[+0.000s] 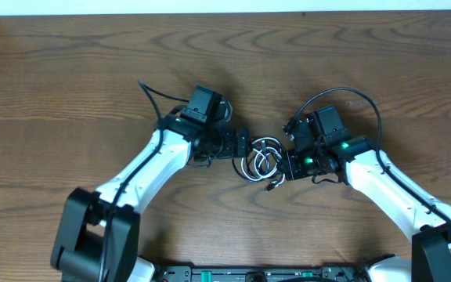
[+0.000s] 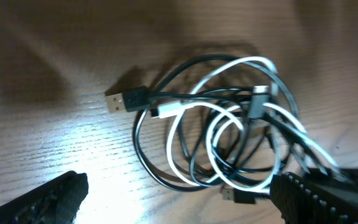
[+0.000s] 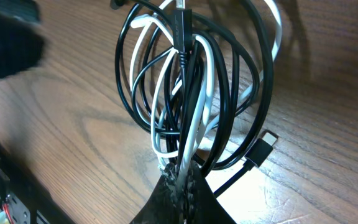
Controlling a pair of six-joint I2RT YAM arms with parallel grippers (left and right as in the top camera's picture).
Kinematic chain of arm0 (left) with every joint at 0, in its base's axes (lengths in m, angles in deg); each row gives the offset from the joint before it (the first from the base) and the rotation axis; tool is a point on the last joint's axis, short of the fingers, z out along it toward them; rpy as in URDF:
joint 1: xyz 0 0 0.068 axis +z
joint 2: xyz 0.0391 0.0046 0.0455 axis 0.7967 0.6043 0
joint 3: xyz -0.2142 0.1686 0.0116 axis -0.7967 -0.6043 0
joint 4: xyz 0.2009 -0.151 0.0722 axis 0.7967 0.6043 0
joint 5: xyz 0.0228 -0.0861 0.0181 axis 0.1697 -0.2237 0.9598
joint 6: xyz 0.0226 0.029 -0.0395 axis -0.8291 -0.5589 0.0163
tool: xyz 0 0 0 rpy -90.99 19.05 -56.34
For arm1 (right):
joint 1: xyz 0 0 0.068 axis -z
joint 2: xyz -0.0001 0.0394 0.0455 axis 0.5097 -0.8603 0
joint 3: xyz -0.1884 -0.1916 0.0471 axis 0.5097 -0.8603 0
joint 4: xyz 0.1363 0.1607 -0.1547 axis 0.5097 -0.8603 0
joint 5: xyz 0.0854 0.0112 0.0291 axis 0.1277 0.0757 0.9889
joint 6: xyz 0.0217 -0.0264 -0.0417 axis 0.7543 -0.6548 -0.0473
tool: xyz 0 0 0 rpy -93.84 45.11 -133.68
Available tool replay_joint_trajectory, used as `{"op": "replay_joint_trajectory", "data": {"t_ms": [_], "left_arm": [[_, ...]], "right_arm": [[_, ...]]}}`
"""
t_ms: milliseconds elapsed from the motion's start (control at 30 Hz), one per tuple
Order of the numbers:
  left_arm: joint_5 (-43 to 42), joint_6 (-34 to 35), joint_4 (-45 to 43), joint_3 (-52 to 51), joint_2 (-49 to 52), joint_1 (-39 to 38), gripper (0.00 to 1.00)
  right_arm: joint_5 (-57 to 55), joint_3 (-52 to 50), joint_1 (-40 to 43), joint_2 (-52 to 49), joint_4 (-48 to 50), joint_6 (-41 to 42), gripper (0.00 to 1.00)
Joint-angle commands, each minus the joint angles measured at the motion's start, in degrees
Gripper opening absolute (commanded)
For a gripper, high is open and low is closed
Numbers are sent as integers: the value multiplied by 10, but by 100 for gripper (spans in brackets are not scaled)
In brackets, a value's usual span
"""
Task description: Untangle cables
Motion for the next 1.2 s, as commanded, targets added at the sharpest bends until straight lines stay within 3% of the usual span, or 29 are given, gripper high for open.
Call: {"op": "replay_joint_trajectory", "data": {"t_ms": [0,333,567,1167], "left_arm": [[-6,29,-5,4,29,-11,98],[-4,29,-44,4,72,-65,98],[81,46,-40,4,78,-94,98],[111,46,-39,4,78,-99,98]], "right_arm": [[17,5,-3,11,4,1,1],[33,5,-3,11,16,1,1],[49,5,-3,11,27,10,1],[109,5,-3,11,41,16,1]]}}
